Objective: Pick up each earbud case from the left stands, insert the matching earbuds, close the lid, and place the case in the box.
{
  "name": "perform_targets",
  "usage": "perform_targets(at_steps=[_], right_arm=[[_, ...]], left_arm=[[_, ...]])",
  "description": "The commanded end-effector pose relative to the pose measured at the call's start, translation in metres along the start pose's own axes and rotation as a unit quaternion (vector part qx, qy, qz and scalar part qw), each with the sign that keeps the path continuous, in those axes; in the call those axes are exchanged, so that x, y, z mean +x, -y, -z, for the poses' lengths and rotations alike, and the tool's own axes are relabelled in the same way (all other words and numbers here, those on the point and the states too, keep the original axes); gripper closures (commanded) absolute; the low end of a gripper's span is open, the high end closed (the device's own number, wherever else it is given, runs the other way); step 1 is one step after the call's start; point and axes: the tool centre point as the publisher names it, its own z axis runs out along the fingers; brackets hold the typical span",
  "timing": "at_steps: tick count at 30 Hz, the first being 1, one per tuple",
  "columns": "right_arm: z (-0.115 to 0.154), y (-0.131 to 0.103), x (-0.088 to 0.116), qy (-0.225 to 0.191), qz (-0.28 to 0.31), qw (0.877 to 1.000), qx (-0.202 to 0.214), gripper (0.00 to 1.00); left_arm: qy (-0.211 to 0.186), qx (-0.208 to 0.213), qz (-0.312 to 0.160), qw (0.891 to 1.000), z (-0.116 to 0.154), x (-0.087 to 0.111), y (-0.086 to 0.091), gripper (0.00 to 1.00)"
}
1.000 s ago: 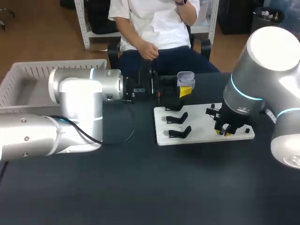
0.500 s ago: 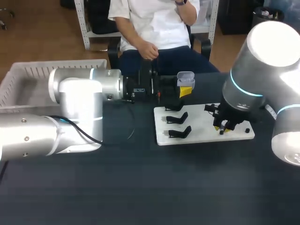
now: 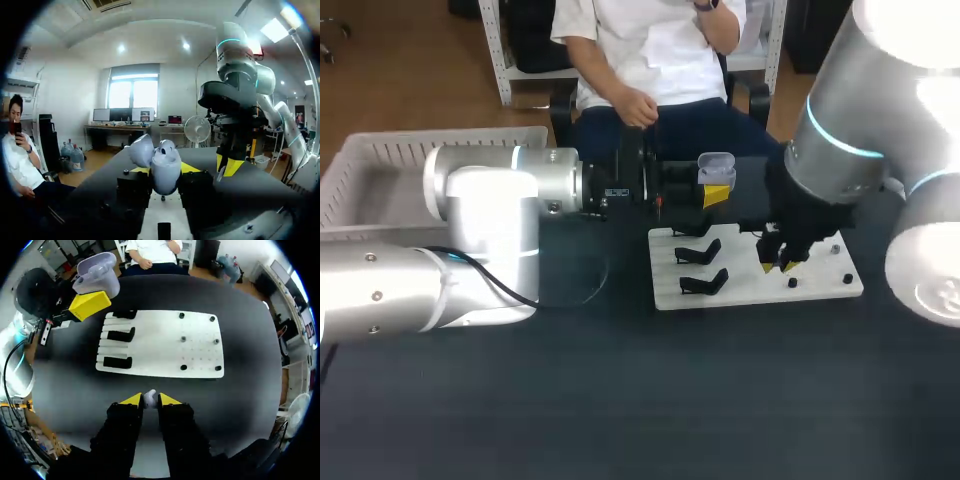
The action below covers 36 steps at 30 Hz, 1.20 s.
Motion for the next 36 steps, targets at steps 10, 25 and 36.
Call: perform_targets(at_steps=[10, 25, 36], right_arm=[[0.053, -0.049, 0.007, -0.025, 0.262, 0.965, -0.004, 1.00], [0.058, -0.052, 0.005, -0.018, 0.265, 0.964, -0.005, 1.00], [0.073, -0.041, -0.019, -0.010, 0.280, 0.960, -0.002, 1.00]], left_arm=[[0.003, -0.003, -0.002, 1.000, 0.000, 0.001, 0.001, 1.00], [0.003, -0.003, -0.002, 1.000, 0.000, 0.001, 0.001, 1.00], [0.003, -0.003, -0.002, 1.000, 0.000, 0.001, 0.001, 1.00]])
